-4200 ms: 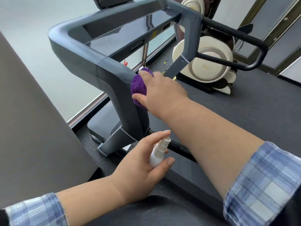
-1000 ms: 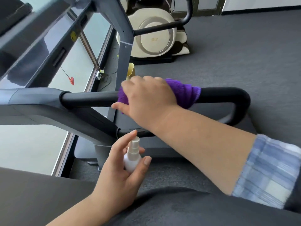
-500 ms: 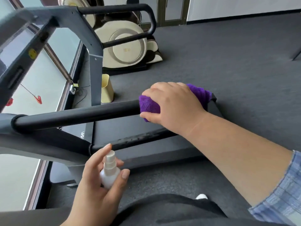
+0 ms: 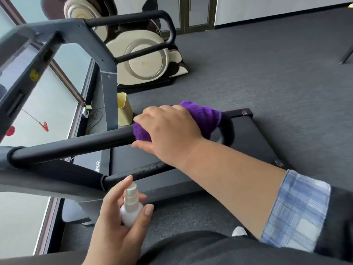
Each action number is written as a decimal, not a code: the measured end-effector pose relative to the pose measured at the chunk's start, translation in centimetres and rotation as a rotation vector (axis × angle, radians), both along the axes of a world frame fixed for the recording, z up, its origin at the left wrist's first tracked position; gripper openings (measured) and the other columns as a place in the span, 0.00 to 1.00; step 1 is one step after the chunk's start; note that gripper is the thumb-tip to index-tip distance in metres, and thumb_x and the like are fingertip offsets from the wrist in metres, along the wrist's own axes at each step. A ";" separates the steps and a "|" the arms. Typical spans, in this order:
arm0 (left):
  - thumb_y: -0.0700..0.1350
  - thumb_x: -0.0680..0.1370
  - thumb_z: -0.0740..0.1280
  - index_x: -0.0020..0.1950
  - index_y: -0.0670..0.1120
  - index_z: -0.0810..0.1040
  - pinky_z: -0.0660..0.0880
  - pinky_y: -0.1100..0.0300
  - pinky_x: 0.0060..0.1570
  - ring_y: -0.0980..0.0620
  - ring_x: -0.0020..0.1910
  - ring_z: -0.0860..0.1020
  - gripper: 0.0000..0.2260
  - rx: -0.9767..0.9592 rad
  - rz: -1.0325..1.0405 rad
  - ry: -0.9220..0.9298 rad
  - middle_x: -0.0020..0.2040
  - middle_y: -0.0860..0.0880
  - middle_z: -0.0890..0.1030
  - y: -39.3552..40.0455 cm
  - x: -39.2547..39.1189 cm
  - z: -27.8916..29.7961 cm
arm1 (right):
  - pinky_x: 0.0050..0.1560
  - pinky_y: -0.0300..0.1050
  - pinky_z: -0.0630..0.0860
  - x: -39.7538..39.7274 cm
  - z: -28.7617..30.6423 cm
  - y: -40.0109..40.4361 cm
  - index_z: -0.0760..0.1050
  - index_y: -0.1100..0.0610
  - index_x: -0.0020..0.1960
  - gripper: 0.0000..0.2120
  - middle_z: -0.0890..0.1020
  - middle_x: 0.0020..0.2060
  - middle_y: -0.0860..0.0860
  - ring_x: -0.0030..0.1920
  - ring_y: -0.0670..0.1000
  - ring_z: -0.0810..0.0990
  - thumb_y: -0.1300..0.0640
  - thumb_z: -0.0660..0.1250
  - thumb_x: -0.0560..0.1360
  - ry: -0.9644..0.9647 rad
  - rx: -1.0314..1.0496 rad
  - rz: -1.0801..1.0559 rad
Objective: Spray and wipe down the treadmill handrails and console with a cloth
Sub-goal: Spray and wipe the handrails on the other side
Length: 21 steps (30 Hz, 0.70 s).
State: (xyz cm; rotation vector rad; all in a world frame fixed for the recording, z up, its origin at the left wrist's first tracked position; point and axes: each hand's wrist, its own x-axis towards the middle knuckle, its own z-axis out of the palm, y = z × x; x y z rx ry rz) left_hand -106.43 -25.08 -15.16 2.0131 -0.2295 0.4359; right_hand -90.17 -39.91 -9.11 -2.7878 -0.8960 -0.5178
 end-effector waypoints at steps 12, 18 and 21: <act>0.52 0.74 0.72 0.69 0.71 0.64 0.74 0.72 0.46 0.56 0.45 0.80 0.29 0.036 0.000 0.026 0.51 0.58 0.79 -5.8 1.7 0.5 | 0.64 0.54 0.72 2.1 -2.9 -13.6 0.76 0.52 0.68 0.34 0.78 0.63 0.52 0.62 0.55 0.77 0.36 0.74 0.67 0.105 0.389 0.005; 0.52 0.76 0.72 0.71 0.70 0.64 0.73 0.74 0.43 0.58 0.46 0.80 0.29 0.037 0.049 0.068 0.51 0.59 0.80 -8.3 1.9 0.0 | 0.65 0.46 0.70 2.5 -6.6 -15.0 0.75 0.58 0.68 0.34 0.78 0.63 0.55 0.61 0.53 0.75 0.41 0.76 0.68 0.034 0.675 0.048; 0.52 0.74 0.70 0.71 0.69 0.64 0.74 0.74 0.45 0.57 0.47 0.80 0.28 0.021 0.065 0.083 0.50 0.59 0.80 -9.7 2.1 -0.3 | 0.66 0.45 0.70 3.0 -7.4 -15.2 0.75 0.60 0.68 0.35 0.78 0.63 0.56 0.62 0.54 0.76 0.41 0.76 0.69 0.018 0.708 0.075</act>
